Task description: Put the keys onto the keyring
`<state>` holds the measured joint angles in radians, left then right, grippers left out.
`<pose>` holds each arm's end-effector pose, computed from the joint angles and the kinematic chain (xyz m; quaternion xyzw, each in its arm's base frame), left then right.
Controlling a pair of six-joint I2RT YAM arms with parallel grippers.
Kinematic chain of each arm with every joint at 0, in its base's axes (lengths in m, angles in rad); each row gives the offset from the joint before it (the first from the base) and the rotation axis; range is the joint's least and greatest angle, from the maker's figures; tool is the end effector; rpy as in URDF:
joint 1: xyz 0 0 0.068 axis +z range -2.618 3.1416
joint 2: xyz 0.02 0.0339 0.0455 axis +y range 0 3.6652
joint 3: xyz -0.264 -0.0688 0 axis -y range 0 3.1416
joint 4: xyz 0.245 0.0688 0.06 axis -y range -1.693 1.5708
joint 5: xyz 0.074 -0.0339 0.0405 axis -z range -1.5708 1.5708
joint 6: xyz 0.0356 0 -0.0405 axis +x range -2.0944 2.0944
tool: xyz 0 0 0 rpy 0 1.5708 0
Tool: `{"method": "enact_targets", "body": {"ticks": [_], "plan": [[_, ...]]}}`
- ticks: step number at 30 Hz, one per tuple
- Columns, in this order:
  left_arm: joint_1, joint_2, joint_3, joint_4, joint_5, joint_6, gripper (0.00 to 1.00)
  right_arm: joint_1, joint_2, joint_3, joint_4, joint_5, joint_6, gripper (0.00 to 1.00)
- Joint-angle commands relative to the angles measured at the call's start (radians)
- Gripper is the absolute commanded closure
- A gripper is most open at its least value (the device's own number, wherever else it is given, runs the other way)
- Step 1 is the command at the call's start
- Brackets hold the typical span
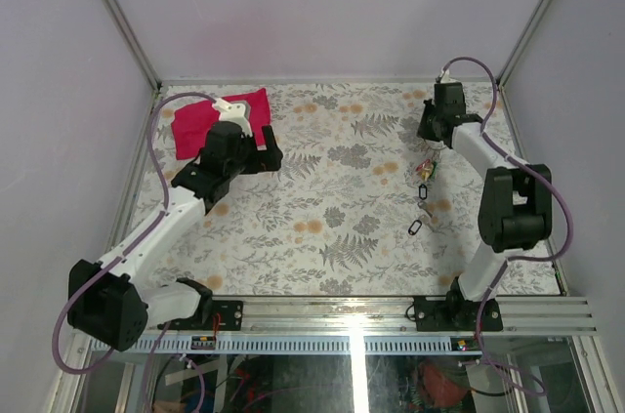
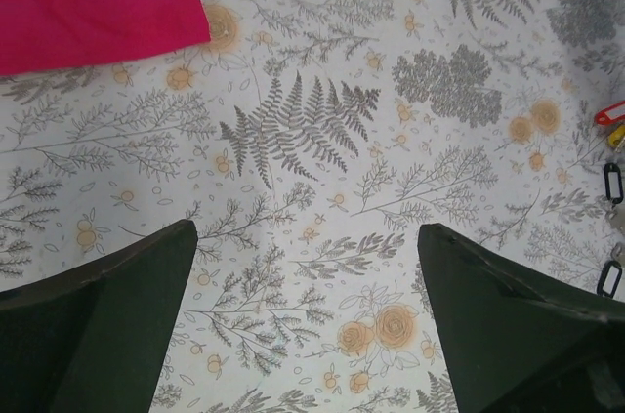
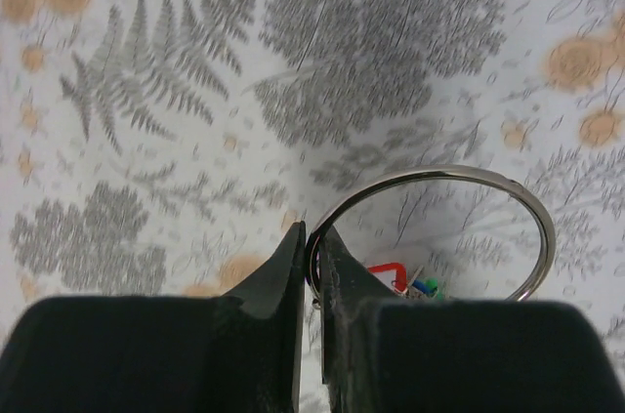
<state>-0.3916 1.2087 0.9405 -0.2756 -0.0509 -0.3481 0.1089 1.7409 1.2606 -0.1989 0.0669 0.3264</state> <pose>0.2524 -0.1023 0.2966 0.0064 0.8708 -0.1568 0.4659 0.3928 0.0406 0.2449 0.1122 0.8949 0.0636 0.4273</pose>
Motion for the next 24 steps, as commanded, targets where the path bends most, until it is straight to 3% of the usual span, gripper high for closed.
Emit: {"method": "enact_targets", "body": {"ticks": [1, 6, 13, 22, 24], "plan": [[0.005, -0.052, -0.002, 0.144, -0.067, 0.004, 0.0, -0.057, 0.138, 0.148, 0.02, -0.014, 0.02, 0.95], [0.005, -0.046, 0.004, 0.118, -0.066, 0.024, 0.0, -0.109, 0.303, 0.263, 0.003, -0.061, 0.03, 0.91], [0.004, -0.047, 0.003, 0.113, -0.08, 0.026, 0.0, -0.133, 0.432, 0.384, -0.032, -0.042, 0.033, 0.62], [0.008, -0.04, 0.016, 0.095, -0.115, -0.007, 0.0, -0.14, 0.35, 0.404, -0.016, 0.029, 0.079, 0.44], [0.011, -0.035, 0.028, 0.083, -0.12, -0.025, 0.0, -0.14, 0.3, 0.392, -0.009, 0.02, 0.102, 0.34]]}}
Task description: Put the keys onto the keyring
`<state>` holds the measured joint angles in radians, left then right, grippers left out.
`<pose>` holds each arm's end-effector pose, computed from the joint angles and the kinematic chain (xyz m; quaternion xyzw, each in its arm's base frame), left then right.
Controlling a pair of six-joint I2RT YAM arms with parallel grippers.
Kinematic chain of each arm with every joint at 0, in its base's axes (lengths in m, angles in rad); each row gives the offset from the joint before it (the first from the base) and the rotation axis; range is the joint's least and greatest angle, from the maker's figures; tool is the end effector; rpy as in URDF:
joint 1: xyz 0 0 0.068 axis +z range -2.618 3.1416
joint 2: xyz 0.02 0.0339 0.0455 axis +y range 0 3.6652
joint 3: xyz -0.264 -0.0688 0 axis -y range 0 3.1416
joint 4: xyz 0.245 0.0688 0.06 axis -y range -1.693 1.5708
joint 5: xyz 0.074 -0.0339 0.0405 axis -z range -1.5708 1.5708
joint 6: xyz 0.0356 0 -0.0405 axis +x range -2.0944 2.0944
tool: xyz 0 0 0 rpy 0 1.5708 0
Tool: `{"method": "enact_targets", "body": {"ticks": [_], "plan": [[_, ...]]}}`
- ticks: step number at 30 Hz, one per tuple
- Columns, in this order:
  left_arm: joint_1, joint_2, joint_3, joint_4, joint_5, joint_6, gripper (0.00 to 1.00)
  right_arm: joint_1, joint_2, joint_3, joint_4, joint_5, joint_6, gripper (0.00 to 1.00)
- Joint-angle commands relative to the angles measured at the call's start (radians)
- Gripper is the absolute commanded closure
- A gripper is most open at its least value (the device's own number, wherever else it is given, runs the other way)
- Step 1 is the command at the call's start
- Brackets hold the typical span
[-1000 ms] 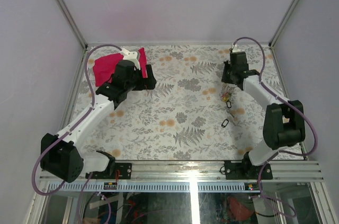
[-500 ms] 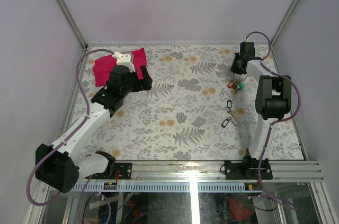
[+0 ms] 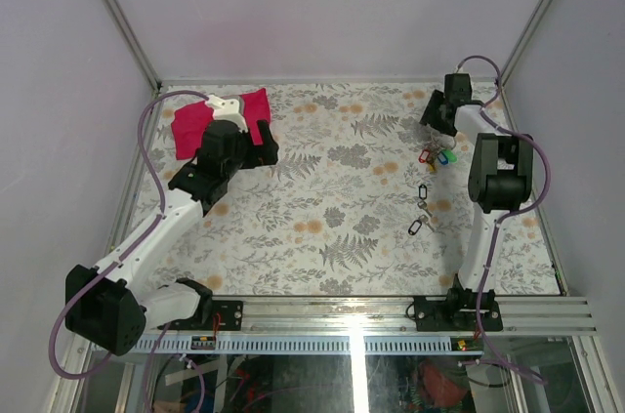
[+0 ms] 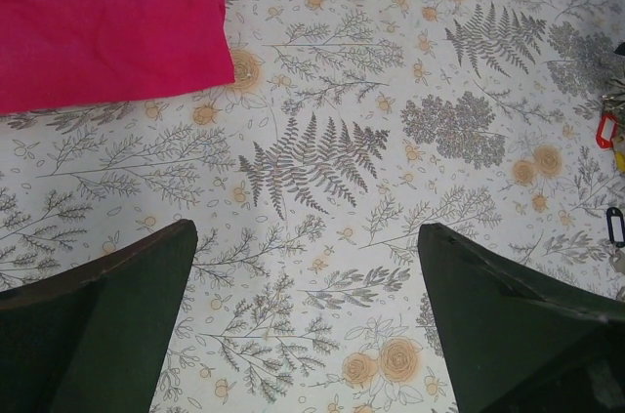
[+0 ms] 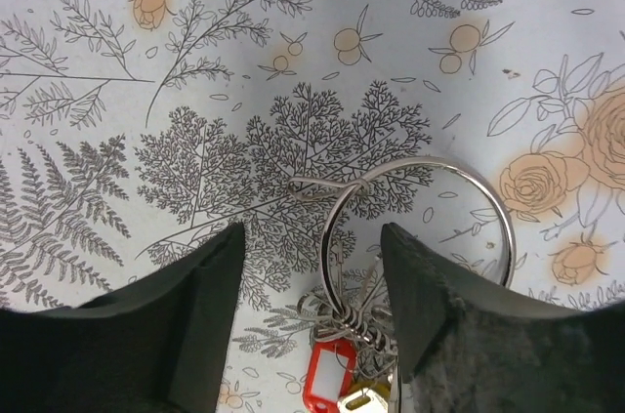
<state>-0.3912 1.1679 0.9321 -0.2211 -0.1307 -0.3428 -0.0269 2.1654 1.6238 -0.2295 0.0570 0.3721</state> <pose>0.2484 -0.0974 0.3092 -0.0140 0.8476 -0.1375 0.5122 0.4871 -0.0151 0.1810 0.1933 0.9003 0.0410 0.3878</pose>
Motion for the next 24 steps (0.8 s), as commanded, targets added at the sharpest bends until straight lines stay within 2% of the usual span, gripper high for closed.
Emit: {"method": "enact_targets", "body": {"ticks": [1, 3, 4, 12, 17, 24], "plan": [[0.013, 0.007, 0.042, 0.021, -0.044, -0.037, 0.0, -0.004, -0.151, 0.007, 0.026, 0.008, 0.059, 0.26], [0.017, 0.005, 0.049, 0.013, -0.054, -0.037, 0.0, -0.004, -0.212, -0.043, 0.049, -0.053, 0.054, 0.05], [0.02, 0.001, 0.048, 0.012, -0.059, -0.035, 0.0, -0.004, -0.26, -0.08, 0.074, -0.09, 0.062, 0.0], [0.034, -0.026, 0.063, -0.011, -0.077, 0.024, 0.0, -0.003, -0.569, -0.364, 0.24, -0.281, 0.116, 0.01], [0.038, -0.058, 0.046, -0.006, -0.107, 0.048, 0.0, -0.003, -0.703, -0.439, 0.217, -0.358, 0.096, 0.01], [0.038, -0.09, 0.026, -0.001, -0.113, 0.071, 0.0, -0.002, -0.905, -0.539, 0.201, -0.384, 0.049, 0.01]]}}
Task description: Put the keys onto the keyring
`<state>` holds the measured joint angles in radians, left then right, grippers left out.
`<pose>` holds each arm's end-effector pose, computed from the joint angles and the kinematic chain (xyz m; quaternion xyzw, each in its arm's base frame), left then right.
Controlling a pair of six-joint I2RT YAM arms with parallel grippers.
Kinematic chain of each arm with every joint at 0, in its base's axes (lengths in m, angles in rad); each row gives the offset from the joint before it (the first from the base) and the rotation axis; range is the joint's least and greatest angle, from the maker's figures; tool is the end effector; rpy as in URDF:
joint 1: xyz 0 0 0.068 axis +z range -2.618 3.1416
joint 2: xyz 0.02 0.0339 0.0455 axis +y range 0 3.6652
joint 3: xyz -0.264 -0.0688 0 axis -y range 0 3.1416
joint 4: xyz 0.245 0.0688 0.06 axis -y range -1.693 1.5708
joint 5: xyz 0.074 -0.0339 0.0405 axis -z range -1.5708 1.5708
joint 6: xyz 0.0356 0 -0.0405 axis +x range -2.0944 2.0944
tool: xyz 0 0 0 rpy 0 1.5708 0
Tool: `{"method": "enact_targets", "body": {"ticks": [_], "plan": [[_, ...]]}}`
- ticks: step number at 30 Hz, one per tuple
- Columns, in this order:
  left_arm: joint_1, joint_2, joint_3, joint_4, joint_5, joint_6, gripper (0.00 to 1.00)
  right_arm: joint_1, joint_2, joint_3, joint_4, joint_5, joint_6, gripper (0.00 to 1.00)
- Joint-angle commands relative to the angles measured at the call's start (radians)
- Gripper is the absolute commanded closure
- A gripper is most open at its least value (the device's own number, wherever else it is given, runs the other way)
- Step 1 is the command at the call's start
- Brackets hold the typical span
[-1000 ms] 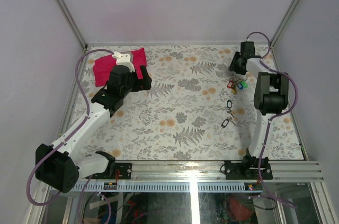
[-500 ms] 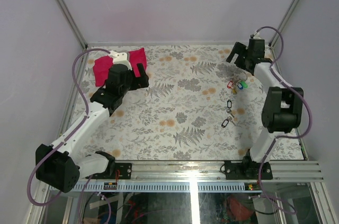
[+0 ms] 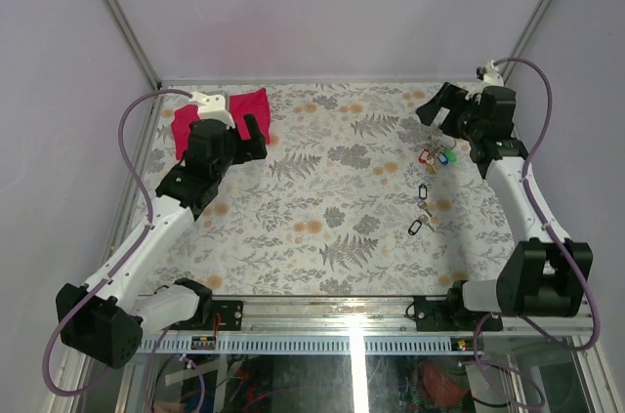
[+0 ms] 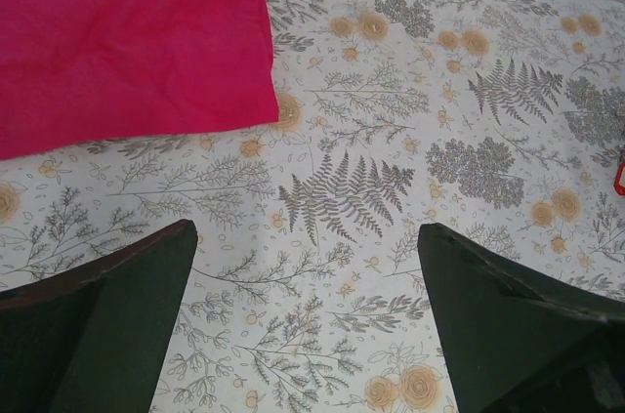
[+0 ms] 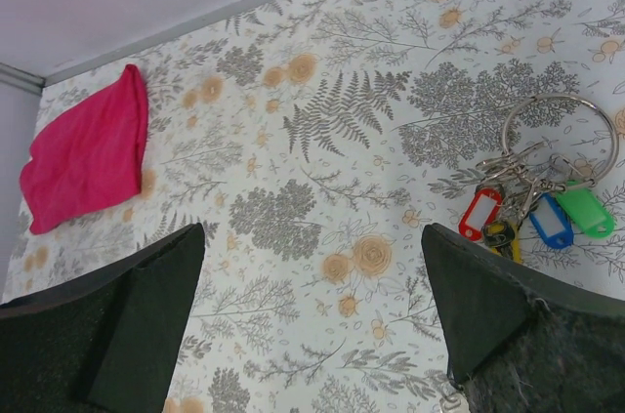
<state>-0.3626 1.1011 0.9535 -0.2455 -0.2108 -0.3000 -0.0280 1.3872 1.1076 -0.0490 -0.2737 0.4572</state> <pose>0.2384 -0.0825 0.3305 -0.0325 0.8284 -0.0969 0.5507 0.3265 0.0005 0.3282 0.1165 0.8011 0.2312 0.5396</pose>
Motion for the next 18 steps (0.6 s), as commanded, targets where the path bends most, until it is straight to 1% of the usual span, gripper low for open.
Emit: {"method": "enact_targets", "body": {"ticks": [1, 5, 8, 10, 11, 13, 15, 18], "plan": [[0.009, -0.024, 0.004, 0.023, -0.034, 0.029, 0.0, -0.001, -0.15, -0.033, 0.01, -0.053, -0.044, 0.01], [0.01, -0.021, 0.001, 0.017, -0.043, 0.031, 0.0, 0.0, -0.264, -0.116, 0.056, -0.072, -0.04, 0.01], [0.008, -0.028, -0.004, 0.014, -0.052, 0.033, 0.0, 0.034, -0.318, -0.148, 0.062, -0.044, -0.066, 0.01], [0.01, -0.037, -0.012, 0.02, -0.056, 0.034, 0.0, 0.095, -0.348, -0.155, 0.039, 0.007, -0.123, 0.01], [0.01, -0.041, -0.015, 0.022, -0.059, 0.035, 0.0, 0.15, -0.365, -0.152, 0.018, 0.049, -0.16, 0.01], [0.01, -0.046, -0.018, 0.024, -0.061, 0.035, 0.0, 0.24, -0.405, -0.156, -0.013, 0.17, -0.233, 0.01], [0.01, -0.051, -0.02, 0.027, -0.065, 0.036, 0.0, 0.313, -0.448, -0.169, -0.027, 0.251, -0.295, 0.01], [0.01, -0.055, -0.024, 0.035, -0.067, 0.038, 0.0, 0.364, -0.512, -0.207, -0.015, 0.286, -0.34, 0.01]]}}
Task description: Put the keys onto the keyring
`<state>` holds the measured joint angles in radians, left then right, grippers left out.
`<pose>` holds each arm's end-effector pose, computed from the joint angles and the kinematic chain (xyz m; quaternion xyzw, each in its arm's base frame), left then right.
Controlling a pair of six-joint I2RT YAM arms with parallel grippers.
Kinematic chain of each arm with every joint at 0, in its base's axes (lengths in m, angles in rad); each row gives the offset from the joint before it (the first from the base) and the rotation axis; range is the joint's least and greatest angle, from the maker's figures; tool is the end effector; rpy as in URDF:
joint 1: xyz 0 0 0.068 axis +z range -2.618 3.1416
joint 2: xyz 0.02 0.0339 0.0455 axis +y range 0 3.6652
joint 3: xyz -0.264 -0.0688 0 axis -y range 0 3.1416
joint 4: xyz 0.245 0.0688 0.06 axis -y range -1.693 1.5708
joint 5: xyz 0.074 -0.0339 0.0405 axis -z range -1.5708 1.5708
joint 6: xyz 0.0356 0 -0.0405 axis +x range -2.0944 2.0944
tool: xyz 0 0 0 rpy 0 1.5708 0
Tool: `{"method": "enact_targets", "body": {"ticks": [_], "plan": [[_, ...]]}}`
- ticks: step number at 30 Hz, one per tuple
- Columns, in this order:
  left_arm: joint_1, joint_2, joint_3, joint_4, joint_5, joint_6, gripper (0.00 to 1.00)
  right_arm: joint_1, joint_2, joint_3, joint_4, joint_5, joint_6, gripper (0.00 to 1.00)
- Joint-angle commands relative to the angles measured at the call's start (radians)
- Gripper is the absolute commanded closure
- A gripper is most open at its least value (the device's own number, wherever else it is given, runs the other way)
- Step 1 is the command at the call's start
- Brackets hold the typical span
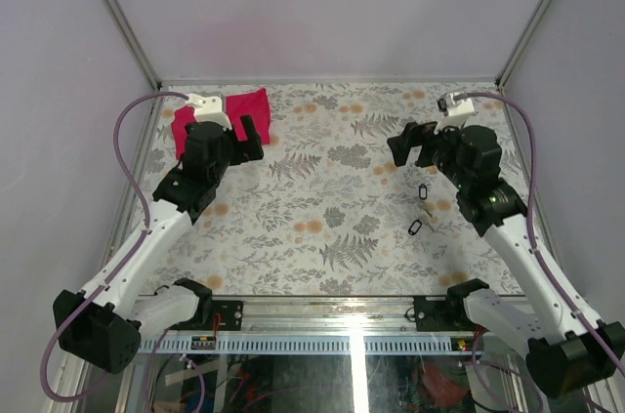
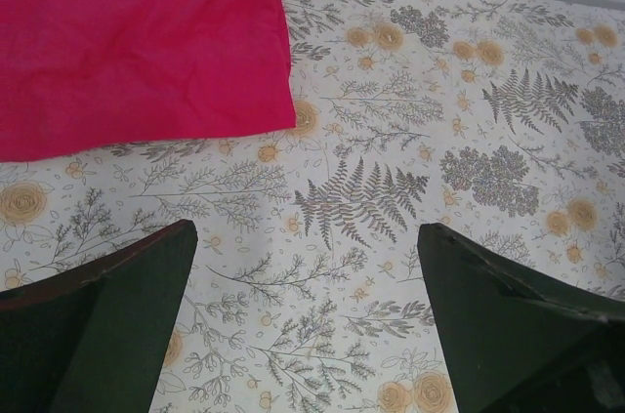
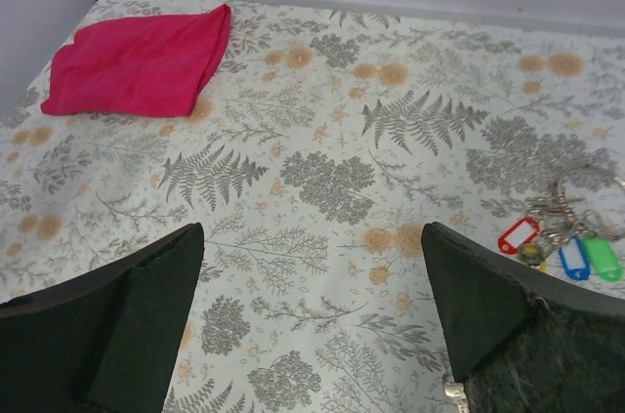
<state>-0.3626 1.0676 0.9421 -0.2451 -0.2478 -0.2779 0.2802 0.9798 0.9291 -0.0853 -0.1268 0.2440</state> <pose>0.2316 -0.0785 0.3343 -0.0351 0.8212 -0.0796 0.5640 0.2188 0.0676 0.3654 -0.0553 0.7511 0.2161 0.6213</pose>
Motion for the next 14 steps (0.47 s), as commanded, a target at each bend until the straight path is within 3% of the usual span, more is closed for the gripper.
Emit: {"method": "enact_targets", "body": {"ticks": [1, 7, 14], "plan": [[0.009, -0.025, -0.013, 0.035, -0.031, 0.016, 0.0, 0.06, -0.129, -0.057, 0.037, 0.145, -0.129, 0.01], [0.01, -0.049, -0.023, 0.045, -0.041, 0.022, 0.0, 0.06, -0.235, -0.178, 0.102, 0.179, -0.103, 0.01], [0.01, -0.06, -0.034, 0.059, -0.033, 0.022, 0.0, 0.06, -0.283, -0.21, 0.125, 0.194, -0.112, 0.01]]}}
